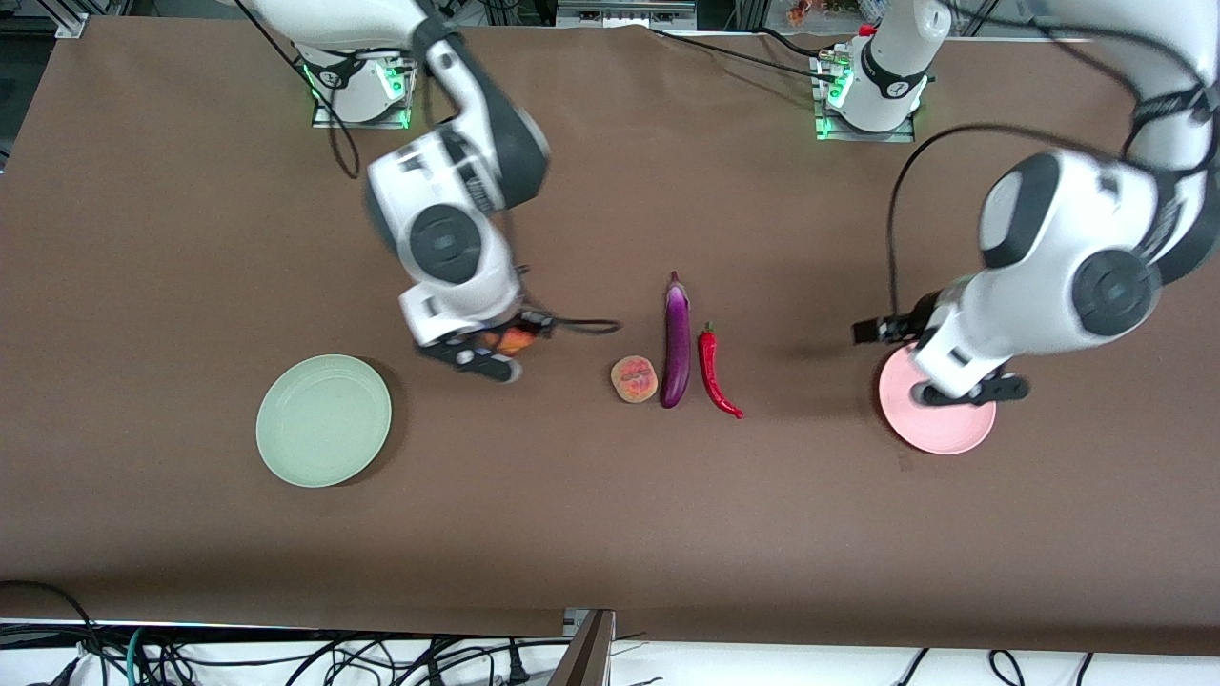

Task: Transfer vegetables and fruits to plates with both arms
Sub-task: 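Carry the pomegranate toward the green plate while the left gripper reaches the chili, then lower the pomegranate onto the green plate while the left gripper grasps the chili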

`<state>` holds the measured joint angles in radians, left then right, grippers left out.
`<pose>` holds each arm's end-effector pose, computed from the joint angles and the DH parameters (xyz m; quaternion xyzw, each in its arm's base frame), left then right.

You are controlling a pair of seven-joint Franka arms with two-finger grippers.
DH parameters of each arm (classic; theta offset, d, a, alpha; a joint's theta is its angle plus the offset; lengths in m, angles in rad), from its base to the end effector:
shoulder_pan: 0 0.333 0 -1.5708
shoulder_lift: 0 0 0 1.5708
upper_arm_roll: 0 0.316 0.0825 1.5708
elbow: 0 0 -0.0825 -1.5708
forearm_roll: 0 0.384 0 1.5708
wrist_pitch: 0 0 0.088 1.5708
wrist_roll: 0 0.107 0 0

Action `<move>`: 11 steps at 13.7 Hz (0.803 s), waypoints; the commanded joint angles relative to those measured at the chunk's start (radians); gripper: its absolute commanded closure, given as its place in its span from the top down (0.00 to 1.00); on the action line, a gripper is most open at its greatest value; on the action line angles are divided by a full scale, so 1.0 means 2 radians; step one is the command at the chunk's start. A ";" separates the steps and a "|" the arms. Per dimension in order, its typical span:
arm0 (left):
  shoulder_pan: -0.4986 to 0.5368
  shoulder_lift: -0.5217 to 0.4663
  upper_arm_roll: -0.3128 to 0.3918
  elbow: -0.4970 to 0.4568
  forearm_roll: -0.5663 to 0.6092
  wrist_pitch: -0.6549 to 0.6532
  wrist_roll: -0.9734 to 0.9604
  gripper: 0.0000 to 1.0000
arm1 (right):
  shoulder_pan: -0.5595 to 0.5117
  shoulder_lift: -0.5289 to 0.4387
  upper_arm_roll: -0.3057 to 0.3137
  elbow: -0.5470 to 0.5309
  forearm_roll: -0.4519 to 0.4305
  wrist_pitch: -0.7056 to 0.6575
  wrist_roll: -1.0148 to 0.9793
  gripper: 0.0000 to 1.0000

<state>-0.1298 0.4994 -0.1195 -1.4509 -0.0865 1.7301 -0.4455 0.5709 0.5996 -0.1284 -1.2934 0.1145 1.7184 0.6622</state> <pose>0.6538 -0.1616 0.3843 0.9852 0.1126 -0.1257 0.0298 0.6236 0.3288 0.3857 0.9896 -0.1144 -0.0820 0.0286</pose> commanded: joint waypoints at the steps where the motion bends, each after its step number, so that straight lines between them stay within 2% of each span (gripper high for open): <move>1: -0.065 0.093 0.008 0.058 -0.005 0.053 -0.126 1.00 | -0.021 -0.011 -0.061 -0.041 0.010 0.003 -0.161 0.47; 2: -0.065 0.113 0.007 0.058 -0.010 0.101 -0.142 1.00 | -0.027 -0.007 -0.087 -0.049 0.011 0.015 -0.222 0.47; 3: -0.068 0.128 0.004 0.057 -0.026 0.143 -0.149 1.00 | -0.041 -0.005 -0.098 -0.062 0.011 0.035 -0.267 0.47; 6: -0.096 0.164 0.005 0.055 -0.051 0.186 -0.157 1.00 | -0.098 0.013 -0.098 -0.119 0.011 0.142 -0.356 0.50; 7: -0.096 0.171 0.005 0.052 -0.051 0.193 -0.160 0.87 | -0.111 0.022 -0.098 -0.135 0.013 0.185 -0.371 0.51; 8: -0.104 0.174 0.004 0.046 -0.049 0.200 -0.159 0.75 | -0.126 0.033 -0.095 -0.139 0.014 0.210 -0.381 0.57; 9: -0.111 0.180 0.005 0.041 -0.045 0.201 -0.155 0.64 | -0.138 0.041 -0.094 -0.137 0.029 0.217 -0.389 0.69; 10: -0.110 0.182 0.005 0.038 -0.044 0.201 -0.154 0.52 | -0.141 0.045 -0.094 -0.134 0.055 0.217 -0.403 0.90; 11: -0.111 0.185 0.005 0.031 -0.044 0.202 -0.152 0.43 | -0.141 0.044 -0.094 -0.130 0.076 0.213 -0.406 0.99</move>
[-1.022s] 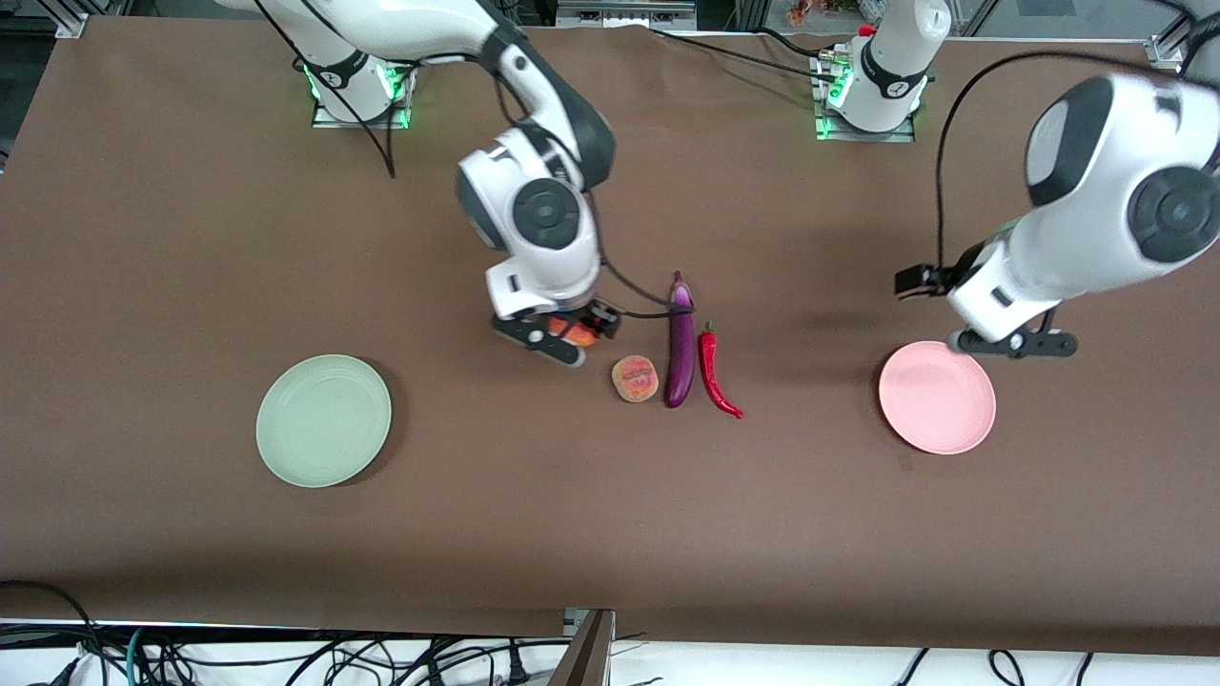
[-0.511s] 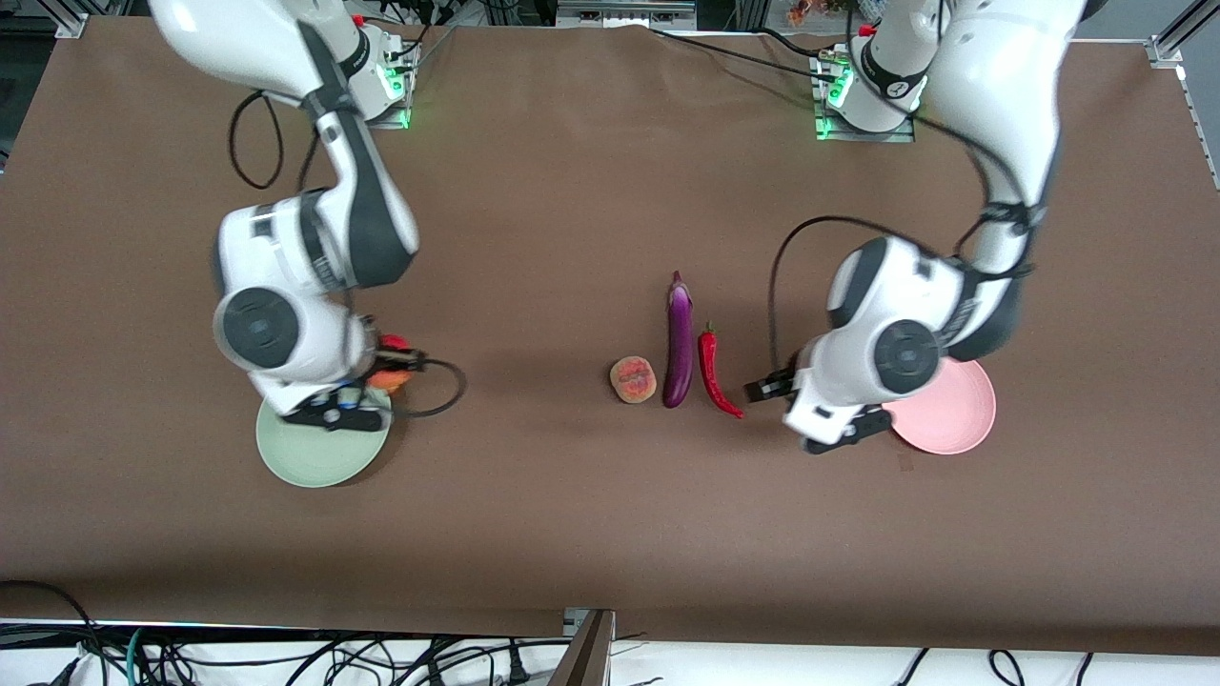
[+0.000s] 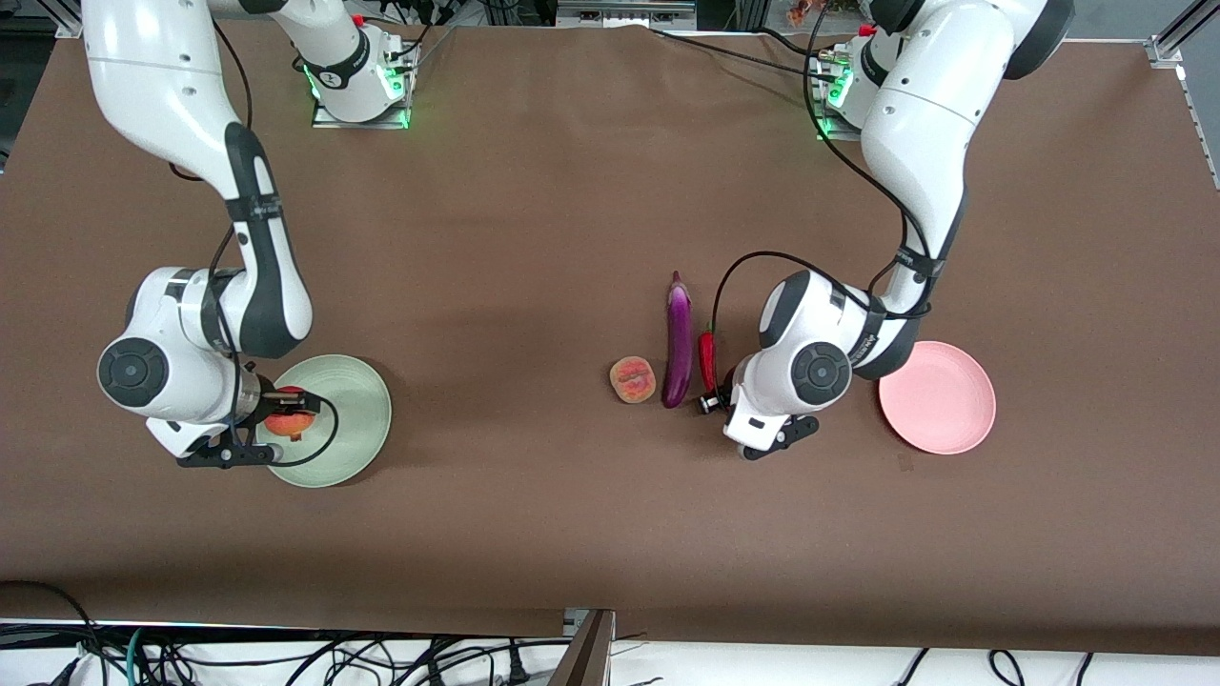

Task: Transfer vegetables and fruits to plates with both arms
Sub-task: 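Lower the pomegranate onto the green plate while the left gripper grasps the chili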

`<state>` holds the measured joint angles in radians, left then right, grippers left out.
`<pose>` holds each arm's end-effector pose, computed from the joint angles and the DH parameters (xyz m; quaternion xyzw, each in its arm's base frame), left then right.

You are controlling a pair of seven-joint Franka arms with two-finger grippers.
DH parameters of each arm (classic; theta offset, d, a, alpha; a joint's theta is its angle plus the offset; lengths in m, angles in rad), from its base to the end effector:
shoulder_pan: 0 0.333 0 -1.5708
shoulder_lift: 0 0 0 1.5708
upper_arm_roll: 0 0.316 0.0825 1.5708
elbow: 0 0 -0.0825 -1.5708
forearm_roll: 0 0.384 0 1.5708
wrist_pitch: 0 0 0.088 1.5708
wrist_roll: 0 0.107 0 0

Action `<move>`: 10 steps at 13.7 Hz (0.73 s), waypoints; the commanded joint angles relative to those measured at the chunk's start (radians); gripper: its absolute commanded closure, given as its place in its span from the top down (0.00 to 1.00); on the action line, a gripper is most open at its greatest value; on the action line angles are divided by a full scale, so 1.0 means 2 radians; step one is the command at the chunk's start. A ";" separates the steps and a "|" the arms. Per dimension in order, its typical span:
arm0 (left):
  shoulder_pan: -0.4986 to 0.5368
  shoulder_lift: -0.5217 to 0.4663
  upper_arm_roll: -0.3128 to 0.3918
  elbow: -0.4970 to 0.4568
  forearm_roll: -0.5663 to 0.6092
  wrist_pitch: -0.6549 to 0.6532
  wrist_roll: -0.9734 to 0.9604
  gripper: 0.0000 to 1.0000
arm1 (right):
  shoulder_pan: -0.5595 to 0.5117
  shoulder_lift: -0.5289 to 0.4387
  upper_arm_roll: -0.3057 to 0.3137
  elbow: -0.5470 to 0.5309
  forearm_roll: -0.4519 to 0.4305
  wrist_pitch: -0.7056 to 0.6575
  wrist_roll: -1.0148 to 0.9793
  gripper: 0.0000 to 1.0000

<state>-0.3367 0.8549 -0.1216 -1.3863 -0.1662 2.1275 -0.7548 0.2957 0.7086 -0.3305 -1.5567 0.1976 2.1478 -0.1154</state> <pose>0.6510 -0.3104 0.1923 0.9692 0.2112 -0.1102 0.0631 0.6942 0.0167 0.2402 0.9988 0.0161 -0.0394 0.0244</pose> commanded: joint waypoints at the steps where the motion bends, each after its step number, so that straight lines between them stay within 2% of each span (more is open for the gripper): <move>1: -0.010 0.010 0.006 -0.001 -0.004 0.003 0.001 0.40 | 0.001 -0.012 0.007 0.008 0.038 -0.008 -0.013 0.99; 2: -0.011 0.011 0.006 -0.001 -0.006 0.003 0.000 0.35 | 0.005 -0.017 0.008 0.012 0.039 -0.018 -0.008 0.99; 3: -0.011 0.010 0.006 -0.001 -0.006 0.002 0.002 0.19 | 0.010 -0.021 0.008 0.023 0.038 -0.034 0.008 0.99; 4: -0.010 0.009 0.006 -0.001 -0.004 0.000 0.005 0.11 | 0.016 -0.021 0.008 0.041 0.038 -0.062 0.029 0.99; 6: -0.002 -0.008 0.013 -0.001 -0.001 -0.016 0.002 0.09 | 0.039 -0.021 0.008 0.082 0.038 -0.119 0.087 0.99; 7: 0.001 -0.018 0.021 0.005 0.016 -0.050 0.002 0.05 | 0.054 -0.021 0.008 0.096 0.038 -0.139 0.126 0.99; 10: 0.033 -0.071 0.026 0.006 0.110 -0.153 0.058 0.05 | 0.106 -0.021 0.009 0.113 0.045 -0.152 0.236 0.99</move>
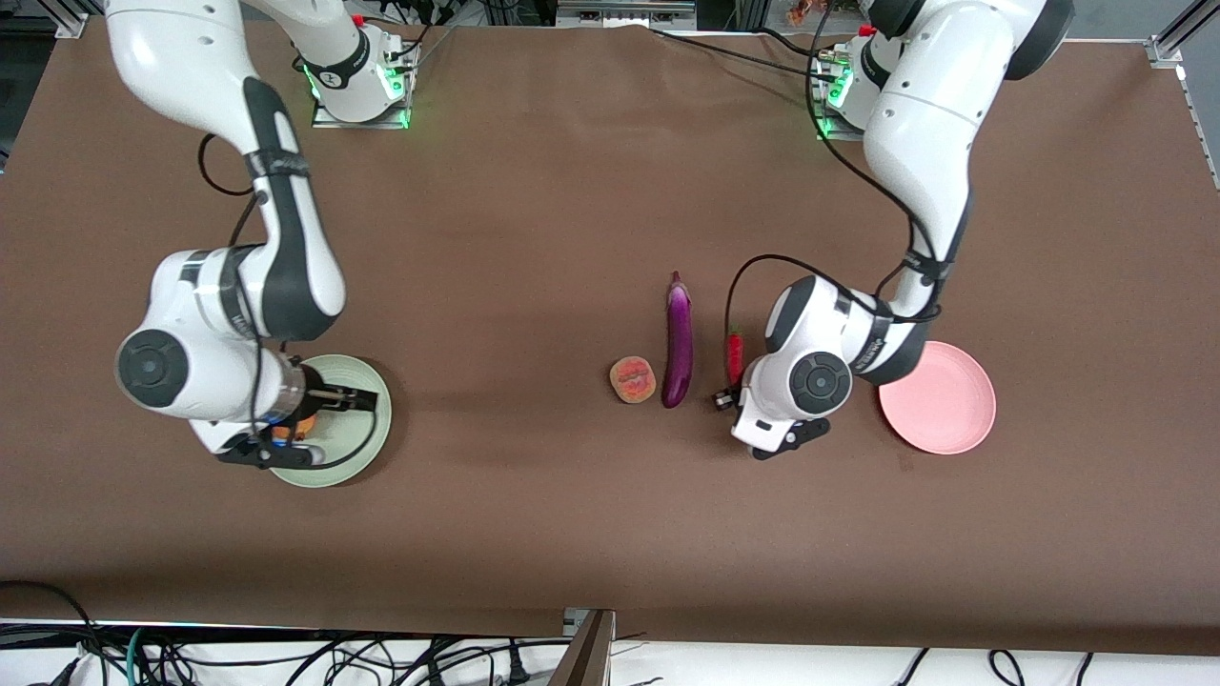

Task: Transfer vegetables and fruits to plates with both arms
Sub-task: 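Release the pomegranate while the left gripper lowers the chili onto the pink plate, then grasp the peach with the right gripper while the left gripper releases the chili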

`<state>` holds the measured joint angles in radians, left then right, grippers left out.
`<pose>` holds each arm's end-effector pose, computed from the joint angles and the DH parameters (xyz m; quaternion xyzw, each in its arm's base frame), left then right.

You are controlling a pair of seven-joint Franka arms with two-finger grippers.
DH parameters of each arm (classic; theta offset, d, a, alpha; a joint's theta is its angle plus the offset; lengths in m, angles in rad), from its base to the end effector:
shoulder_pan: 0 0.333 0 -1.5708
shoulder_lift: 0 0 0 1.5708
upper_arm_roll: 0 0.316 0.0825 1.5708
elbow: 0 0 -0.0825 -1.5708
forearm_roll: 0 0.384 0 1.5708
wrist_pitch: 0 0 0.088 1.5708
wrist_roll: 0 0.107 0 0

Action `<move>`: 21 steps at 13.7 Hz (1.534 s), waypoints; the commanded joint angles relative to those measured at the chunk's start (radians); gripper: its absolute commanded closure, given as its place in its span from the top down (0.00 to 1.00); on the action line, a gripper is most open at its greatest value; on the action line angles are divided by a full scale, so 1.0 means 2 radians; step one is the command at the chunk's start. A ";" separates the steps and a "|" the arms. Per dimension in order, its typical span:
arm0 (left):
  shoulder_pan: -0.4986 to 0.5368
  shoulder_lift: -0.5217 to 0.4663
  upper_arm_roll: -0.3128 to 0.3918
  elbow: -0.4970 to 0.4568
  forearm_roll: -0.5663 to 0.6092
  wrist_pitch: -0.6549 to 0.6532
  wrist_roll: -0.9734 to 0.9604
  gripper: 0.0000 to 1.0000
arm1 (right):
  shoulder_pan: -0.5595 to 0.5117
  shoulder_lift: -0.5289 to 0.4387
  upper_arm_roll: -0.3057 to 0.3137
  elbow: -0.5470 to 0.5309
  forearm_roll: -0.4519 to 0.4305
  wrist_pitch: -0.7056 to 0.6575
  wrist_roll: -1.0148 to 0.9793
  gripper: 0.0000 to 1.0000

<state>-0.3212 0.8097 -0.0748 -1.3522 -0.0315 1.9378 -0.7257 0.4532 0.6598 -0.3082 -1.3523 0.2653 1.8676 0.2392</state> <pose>0.6608 -0.2672 0.2231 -0.9768 -0.1784 0.1162 0.0232 0.6945 0.1678 0.3392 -0.9957 0.0678 0.0610 0.0179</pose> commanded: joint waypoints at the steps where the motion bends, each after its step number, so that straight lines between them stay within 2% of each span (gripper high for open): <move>1: 0.045 -0.057 0.004 -0.011 0.051 -0.088 0.098 0.06 | 0.048 0.004 -0.002 0.015 0.022 -0.007 0.099 0.99; 3: 0.100 -0.065 0.004 -0.012 0.072 -0.116 0.228 0.06 | 0.085 0.012 -0.002 0.024 0.039 0.021 0.173 0.99; 5: 0.150 -0.064 0.004 -0.013 0.095 -0.112 0.330 0.08 | 0.115 0.024 0.015 0.025 0.050 0.087 0.246 0.99; 8: 0.188 -0.046 0.004 -0.018 0.096 -0.079 0.394 0.12 | 0.141 0.053 0.061 0.025 0.047 0.184 0.367 0.99; 9: 0.190 -0.038 0.004 -0.019 0.096 -0.071 0.403 0.14 | 0.158 0.063 0.062 0.025 0.047 0.213 0.402 0.99; 11: 0.189 -0.031 0.004 -0.051 0.096 -0.033 0.404 0.17 | 0.183 0.080 0.062 0.025 0.045 0.246 0.465 0.99; 12: 0.187 -0.031 0.004 -0.065 0.096 -0.010 0.404 0.31 | 0.190 0.086 0.062 0.025 0.045 0.256 0.496 0.99; 13: 0.187 -0.031 0.004 -0.069 0.096 -0.004 0.400 0.99 | 0.194 0.090 0.062 0.025 0.045 0.265 0.523 0.99; 19: 0.185 -0.044 0.001 -0.065 0.091 -0.012 0.396 1.00 | 0.209 0.120 0.061 0.025 0.044 0.307 0.564 0.99; 21: 0.183 -0.054 -0.002 -0.058 0.087 -0.037 0.397 1.00 | 0.209 0.126 0.061 0.026 0.044 0.319 0.563 0.99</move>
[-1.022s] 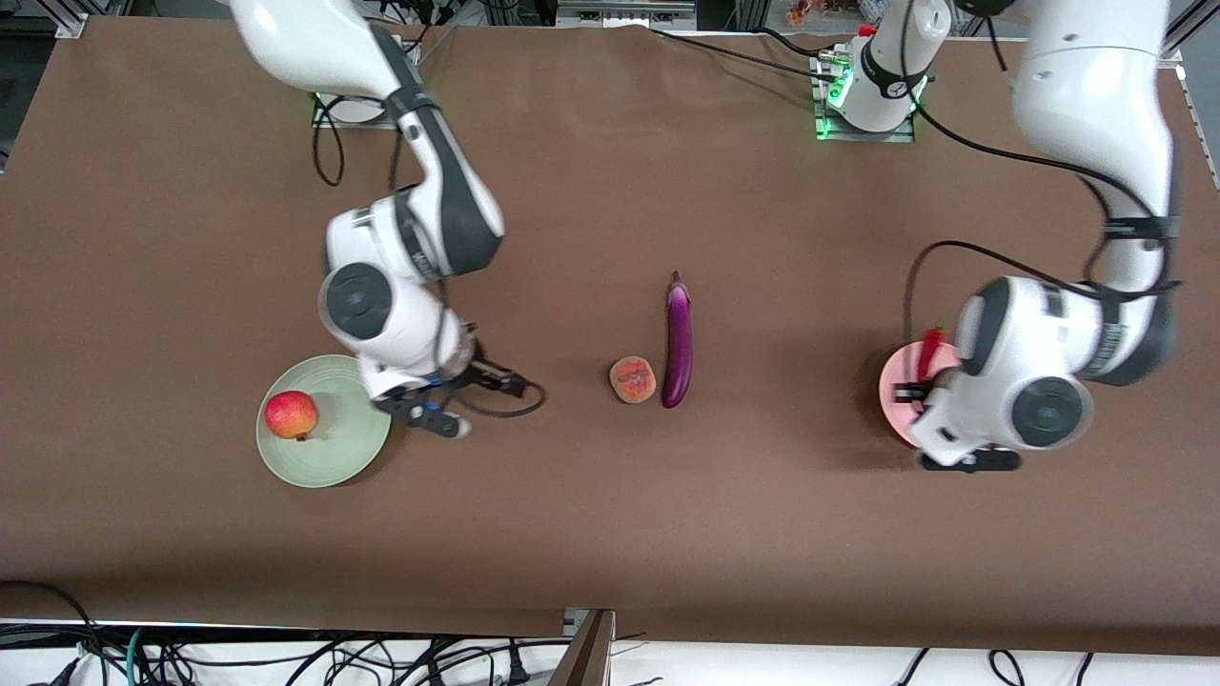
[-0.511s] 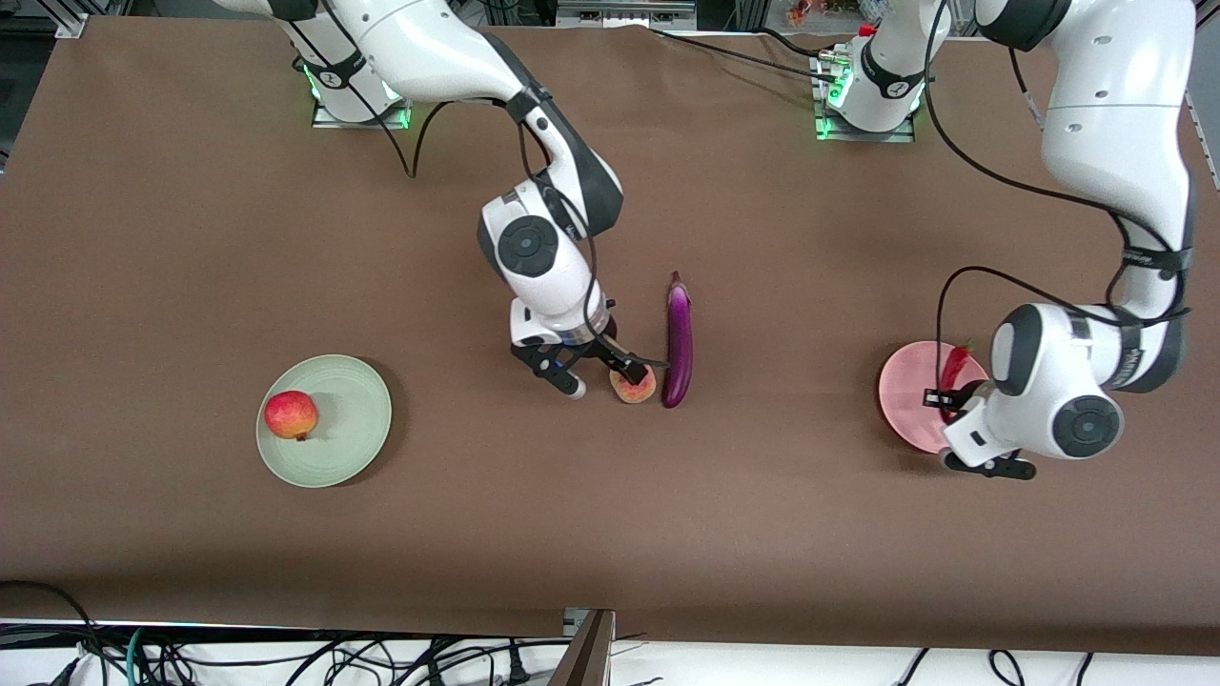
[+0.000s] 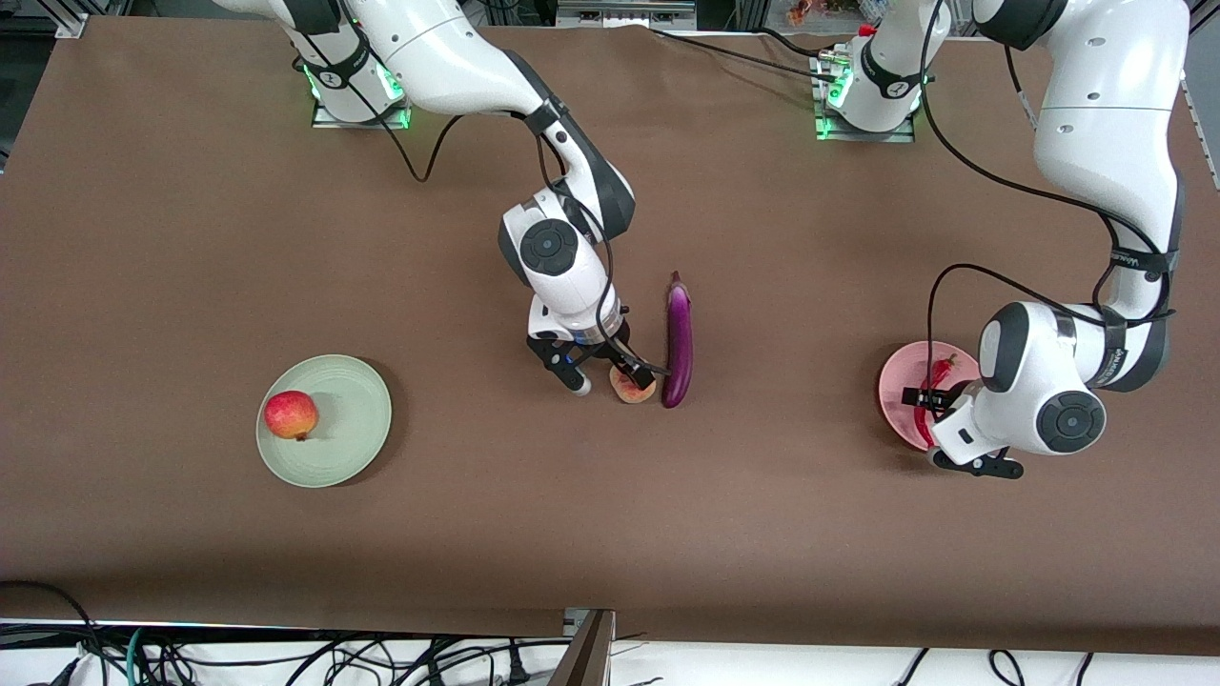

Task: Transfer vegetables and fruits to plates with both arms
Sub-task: 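Grasp the peach with the right gripper while the left gripper releases the chili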

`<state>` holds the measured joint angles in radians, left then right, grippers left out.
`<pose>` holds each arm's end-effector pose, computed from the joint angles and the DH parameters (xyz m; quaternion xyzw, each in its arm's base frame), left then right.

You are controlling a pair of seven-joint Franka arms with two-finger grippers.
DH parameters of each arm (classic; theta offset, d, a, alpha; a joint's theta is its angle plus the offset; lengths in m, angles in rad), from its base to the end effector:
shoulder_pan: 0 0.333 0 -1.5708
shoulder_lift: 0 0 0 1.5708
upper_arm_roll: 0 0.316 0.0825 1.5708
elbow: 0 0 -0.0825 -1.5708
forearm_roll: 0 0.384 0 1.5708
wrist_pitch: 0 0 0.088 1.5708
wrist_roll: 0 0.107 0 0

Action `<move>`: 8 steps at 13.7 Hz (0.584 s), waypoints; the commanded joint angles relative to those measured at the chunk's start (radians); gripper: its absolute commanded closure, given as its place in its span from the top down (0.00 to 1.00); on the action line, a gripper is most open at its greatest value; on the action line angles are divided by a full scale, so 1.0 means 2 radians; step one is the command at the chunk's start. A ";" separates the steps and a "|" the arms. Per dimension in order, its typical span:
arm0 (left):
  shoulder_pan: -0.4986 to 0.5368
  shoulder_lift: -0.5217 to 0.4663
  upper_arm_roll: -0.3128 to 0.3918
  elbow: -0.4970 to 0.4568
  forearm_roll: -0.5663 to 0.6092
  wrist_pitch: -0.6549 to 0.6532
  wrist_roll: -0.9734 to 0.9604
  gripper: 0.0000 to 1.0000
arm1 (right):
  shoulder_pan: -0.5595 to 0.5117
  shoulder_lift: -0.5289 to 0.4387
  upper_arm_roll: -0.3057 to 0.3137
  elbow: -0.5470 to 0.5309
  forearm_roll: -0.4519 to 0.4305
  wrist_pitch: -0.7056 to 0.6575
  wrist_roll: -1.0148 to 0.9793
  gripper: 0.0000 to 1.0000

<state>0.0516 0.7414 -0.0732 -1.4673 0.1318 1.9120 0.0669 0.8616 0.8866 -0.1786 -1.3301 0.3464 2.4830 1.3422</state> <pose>0.6853 0.0022 0.2210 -0.9863 0.0688 0.1470 0.0290 0.5730 0.5103 0.2305 -0.9064 0.3936 -0.0236 0.1512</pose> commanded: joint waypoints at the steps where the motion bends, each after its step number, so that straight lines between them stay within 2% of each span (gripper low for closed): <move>1: -0.005 -0.026 -0.014 0.003 0.005 -0.035 0.004 1.00 | 0.005 0.018 -0.003 0.017 0.004 0.019 0.012 0.99; 4: -0.004 -0.048 -0.073 0.003 -0.011 -0.050 -0.015 1.00 | 0.005 0.035 -0.004 0.018 0.002 0.044 0.011 0.99; 5: -0.004 -0.048 -0.089 0.003 -0.036 -0.050 -0.032 1.00 | 0.005 0.040 -0.004 0.018 0.002 0.050 0.011 0.99; 8: -0.021 -0.042 -0.101 0.004 -0.131 -0.045 -0.058 1.00 | 0.005 0.046 -0.004 0.018 0.002 0.060 0.008 0.98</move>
<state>0.0254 0.6566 -0.2724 -1.4561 -0.0311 1.8256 -0.0220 0.8651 0.9520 -0.1793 -1.3200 0.3464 2.6009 1.3452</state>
